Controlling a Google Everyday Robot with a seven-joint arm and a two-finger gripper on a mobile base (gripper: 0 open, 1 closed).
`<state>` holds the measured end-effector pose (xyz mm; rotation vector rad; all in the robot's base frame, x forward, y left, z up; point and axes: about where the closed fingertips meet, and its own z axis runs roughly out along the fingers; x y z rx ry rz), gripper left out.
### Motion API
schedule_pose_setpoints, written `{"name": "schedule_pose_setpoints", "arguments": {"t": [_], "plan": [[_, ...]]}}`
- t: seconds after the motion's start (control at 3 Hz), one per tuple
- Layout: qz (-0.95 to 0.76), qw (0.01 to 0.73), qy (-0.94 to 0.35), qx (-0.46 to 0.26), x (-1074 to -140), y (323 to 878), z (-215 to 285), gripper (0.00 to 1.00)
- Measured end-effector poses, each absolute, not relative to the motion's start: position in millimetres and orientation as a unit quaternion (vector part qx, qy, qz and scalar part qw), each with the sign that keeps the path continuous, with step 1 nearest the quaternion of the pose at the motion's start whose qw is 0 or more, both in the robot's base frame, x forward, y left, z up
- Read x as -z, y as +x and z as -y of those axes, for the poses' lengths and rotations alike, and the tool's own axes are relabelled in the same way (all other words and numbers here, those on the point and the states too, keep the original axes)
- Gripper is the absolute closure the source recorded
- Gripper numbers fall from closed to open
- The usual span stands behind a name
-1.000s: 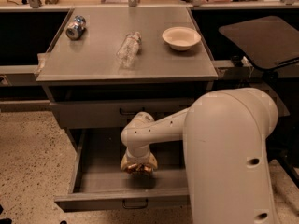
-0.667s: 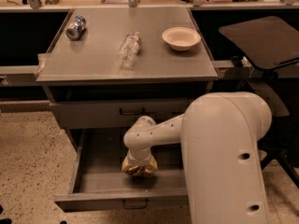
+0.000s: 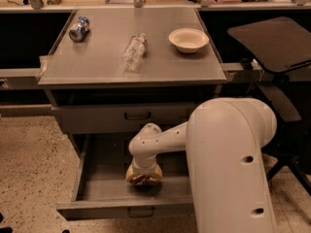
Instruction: Place orange can into middle drawer
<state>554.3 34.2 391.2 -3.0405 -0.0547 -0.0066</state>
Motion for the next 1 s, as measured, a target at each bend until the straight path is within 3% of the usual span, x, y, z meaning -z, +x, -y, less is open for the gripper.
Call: {"name": "schedule_pose_setpoints", "arguments": {"t": [0.33,1.0], "plan": [[0.018,0.050,-0.999,0.002,-391.1,554.3,-34.1,0.05],[0.018,0.050,-0.999,0.002,-391.1,554.2,-34.1,0.00]]}}
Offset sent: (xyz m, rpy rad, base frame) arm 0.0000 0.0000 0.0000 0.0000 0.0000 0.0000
